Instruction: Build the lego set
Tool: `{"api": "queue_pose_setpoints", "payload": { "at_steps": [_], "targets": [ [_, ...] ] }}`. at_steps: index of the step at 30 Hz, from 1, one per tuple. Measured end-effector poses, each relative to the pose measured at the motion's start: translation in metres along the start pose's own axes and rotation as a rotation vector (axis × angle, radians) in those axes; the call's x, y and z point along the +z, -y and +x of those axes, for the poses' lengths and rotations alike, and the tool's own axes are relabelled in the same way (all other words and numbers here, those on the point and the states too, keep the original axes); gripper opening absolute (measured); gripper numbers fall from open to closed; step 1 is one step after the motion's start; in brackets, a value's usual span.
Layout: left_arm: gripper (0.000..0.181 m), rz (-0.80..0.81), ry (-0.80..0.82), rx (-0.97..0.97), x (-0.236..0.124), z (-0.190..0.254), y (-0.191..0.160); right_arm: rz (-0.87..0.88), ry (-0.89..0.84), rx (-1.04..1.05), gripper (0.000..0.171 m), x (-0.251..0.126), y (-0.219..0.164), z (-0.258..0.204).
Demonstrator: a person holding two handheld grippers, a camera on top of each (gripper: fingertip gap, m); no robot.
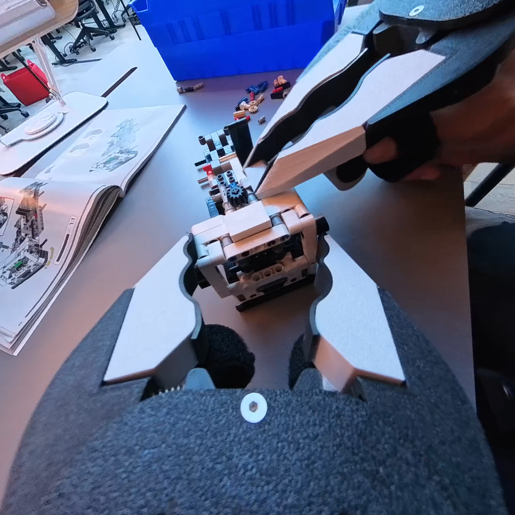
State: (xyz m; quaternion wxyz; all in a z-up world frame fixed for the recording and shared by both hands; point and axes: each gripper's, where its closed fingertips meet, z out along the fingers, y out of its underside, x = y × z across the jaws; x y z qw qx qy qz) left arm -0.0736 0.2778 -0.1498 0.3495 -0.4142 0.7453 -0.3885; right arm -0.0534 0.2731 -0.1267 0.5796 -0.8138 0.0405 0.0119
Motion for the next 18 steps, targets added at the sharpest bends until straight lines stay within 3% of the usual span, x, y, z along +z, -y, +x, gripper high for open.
{"api": "queue_pose_setpoints", "payload": {
  "at_steps": [11, 18],
  "targets": [
    [0.085, -0.002, -0.003, -0.002, 0.0001, 0.0002, -0.0003, -0.022, 0.118, 0.049, 0.024, 0.0000, -0.0013, -0.0071],
    [0.085, -0.003, 0.005, -0.007, 0.0004, -0.0014, -0.0001, -0.020, 0.099, 0.028, 0.024, 0.0017, -0.0002, -0.0057]
  ]
}}
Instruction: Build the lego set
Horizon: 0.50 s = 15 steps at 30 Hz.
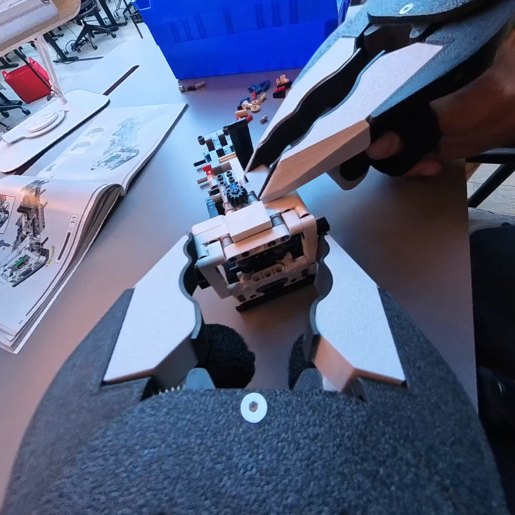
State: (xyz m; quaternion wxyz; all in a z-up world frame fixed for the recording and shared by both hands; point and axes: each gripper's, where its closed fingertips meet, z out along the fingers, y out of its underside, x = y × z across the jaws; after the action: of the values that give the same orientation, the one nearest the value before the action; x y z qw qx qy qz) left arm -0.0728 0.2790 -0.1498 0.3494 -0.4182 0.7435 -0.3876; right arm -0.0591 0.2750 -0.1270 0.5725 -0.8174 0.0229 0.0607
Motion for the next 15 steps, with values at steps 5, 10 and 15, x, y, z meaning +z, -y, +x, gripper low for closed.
{"api": "queue_pose_setpoints", "payload": {
  "at_steps": [5, 10, 15],
  "targets": [
    [0.085, 0.002, -0.006, -0.001, 0.000, 0.000, 0.000, 0.038, -0.001, 0.007, 0.028, -0.008, 0.004, 0.006],
    [0.086, 0.002, -0.013, -0.005, 0.000, 0.001, 0.000, 0.099, 0.066, 0.108, 0.033, -0.031, 0.011, 0.014],
    [0.085, 0.003, -0.023, -0.008, 0.000, 0.002, 0.000, 0.038, 0.056, -0.094, 0.007, -0.019, 0.005, 0.006]
  ]
}}
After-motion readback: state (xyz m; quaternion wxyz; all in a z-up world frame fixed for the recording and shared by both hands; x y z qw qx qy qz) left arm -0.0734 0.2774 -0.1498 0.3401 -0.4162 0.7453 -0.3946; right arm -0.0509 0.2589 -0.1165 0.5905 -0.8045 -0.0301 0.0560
